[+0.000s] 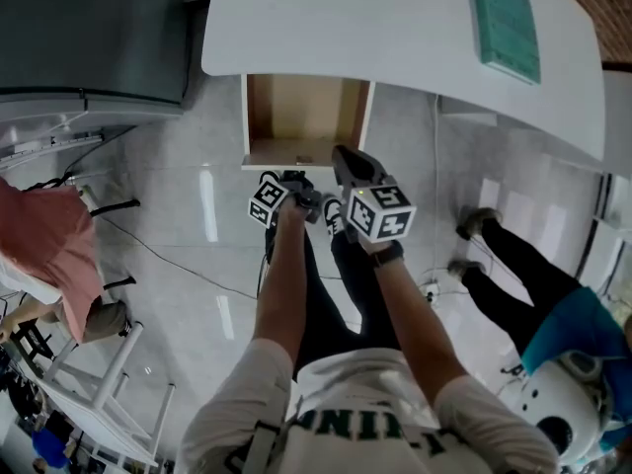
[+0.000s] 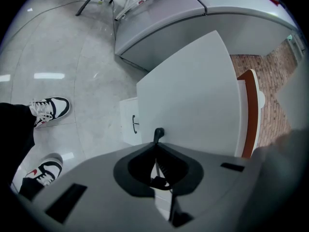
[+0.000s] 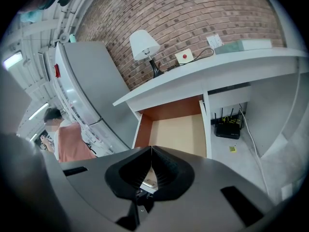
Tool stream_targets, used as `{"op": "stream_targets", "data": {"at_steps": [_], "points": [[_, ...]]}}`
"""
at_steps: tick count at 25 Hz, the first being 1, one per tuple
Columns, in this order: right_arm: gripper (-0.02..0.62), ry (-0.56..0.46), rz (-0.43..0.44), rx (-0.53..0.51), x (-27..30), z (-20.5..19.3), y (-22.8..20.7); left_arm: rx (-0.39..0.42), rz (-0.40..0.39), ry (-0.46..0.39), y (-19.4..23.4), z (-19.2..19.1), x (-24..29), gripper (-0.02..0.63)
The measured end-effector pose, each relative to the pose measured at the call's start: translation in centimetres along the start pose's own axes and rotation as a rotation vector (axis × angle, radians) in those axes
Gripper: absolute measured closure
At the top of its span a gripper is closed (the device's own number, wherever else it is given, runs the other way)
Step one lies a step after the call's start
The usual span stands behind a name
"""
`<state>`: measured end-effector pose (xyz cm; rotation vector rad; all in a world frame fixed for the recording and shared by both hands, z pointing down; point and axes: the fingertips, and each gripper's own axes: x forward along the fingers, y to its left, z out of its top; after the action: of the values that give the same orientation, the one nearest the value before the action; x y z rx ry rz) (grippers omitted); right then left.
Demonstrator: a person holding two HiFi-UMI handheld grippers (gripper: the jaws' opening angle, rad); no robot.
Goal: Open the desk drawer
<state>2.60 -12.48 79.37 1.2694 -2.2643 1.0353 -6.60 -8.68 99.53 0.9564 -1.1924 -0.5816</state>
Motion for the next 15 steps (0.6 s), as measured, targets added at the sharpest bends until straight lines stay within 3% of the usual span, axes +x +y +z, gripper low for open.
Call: {"op": "stream_targets", "data": {"at_steps": [7, 11, 15], "points": [[0.591, 0.025, -0.019, 0.020, -0.3, -0.8, -1.4, 0.053, 0.005, -0.004, 0.1, -0.1, 0.2, 0.595], [0.591, 0.031, -0.025, 0.032, -1.3, -0.6, -1.6, 0.112, 0.060, 0.025, 0.5, -0.5, -1.1, 0.577], [0.591, 0.041, -0.025, 0.033, -2.2, 0.0, -1.2, 0.164, 0.164, 0.068, 1.6, -1.1, -4.1, 0.575]]}}
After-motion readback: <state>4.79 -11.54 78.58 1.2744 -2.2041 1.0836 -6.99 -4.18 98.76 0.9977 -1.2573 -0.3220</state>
